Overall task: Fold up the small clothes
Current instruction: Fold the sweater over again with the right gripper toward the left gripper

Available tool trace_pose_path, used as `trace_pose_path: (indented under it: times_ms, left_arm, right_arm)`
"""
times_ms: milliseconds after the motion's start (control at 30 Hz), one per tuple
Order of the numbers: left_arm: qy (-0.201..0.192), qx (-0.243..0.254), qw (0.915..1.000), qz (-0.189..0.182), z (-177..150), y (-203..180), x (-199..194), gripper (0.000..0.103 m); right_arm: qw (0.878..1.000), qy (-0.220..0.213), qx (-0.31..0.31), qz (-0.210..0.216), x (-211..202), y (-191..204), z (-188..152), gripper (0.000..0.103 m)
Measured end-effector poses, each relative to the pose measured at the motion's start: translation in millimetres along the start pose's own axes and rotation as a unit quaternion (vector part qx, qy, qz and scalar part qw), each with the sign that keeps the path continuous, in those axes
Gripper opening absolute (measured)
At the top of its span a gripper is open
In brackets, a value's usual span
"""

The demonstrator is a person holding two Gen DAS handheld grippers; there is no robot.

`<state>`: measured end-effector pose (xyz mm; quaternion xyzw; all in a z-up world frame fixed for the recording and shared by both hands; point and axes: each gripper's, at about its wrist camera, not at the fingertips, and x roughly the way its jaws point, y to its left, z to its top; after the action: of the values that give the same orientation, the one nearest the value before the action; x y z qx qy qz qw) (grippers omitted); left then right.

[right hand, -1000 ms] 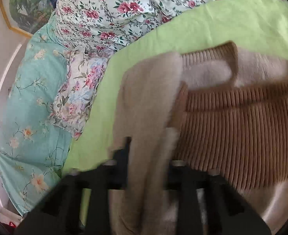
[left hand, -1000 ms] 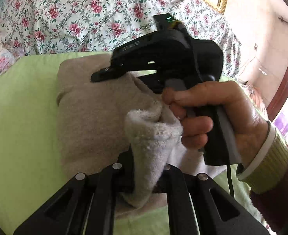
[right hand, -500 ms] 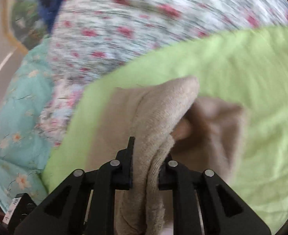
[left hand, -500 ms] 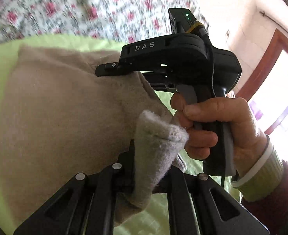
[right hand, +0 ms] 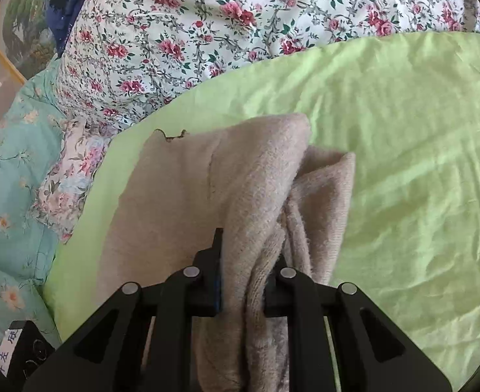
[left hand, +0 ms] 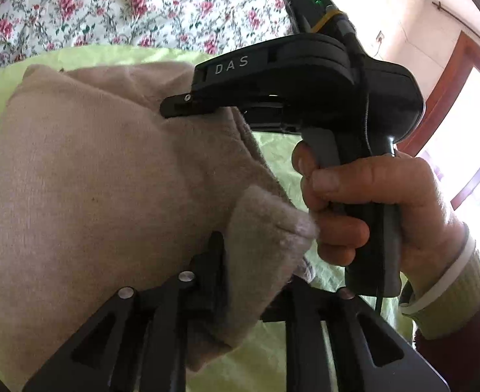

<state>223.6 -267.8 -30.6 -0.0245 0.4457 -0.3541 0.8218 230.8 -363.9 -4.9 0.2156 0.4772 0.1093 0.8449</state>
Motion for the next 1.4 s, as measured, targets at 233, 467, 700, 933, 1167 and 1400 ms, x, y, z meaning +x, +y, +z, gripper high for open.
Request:
trace_pose_path:
  times_ms: [233,467,700,933,1167,1400]
  left_arm:
    - [0.014,-0.028,0.9991,-0.03,-17,17,-50,0.062]
    - [-0.03,-0.093,0.9952,-0.013,-22,76,-119,0.093]
    - [-0.015,-0.154,0.9878,0.011,8,142,-102,0.102]
    - [0.034,-0.189,0.9811,-0.026,33,179,-35,0.103]
    - [0.008,-0.149,0.9886,-0.017,44,160,-40,0.052]
    - [-0.046,-0.149,0.9878,-0.003,8,164,-145,0.049]
  right_arm:
    - [0.999,-0.015,0.036,-0.023,-23,-10,-15,0.037]
    - [0.995,-0.042,0.088,-0.006,-58,-19,-42,0.08]
    - [0.993,-0.02,0.115,0.008,-44,-31,-49,0.08]
    - [0.995,0.011,0.098,0.03,-10,-30,-40,0.079]
    - [0.996,0.019,0.085,0.03,6,-11,-35,0.032]
    - [0.994,-0.005,0.048,0.094,-8,62,-45,0.03]
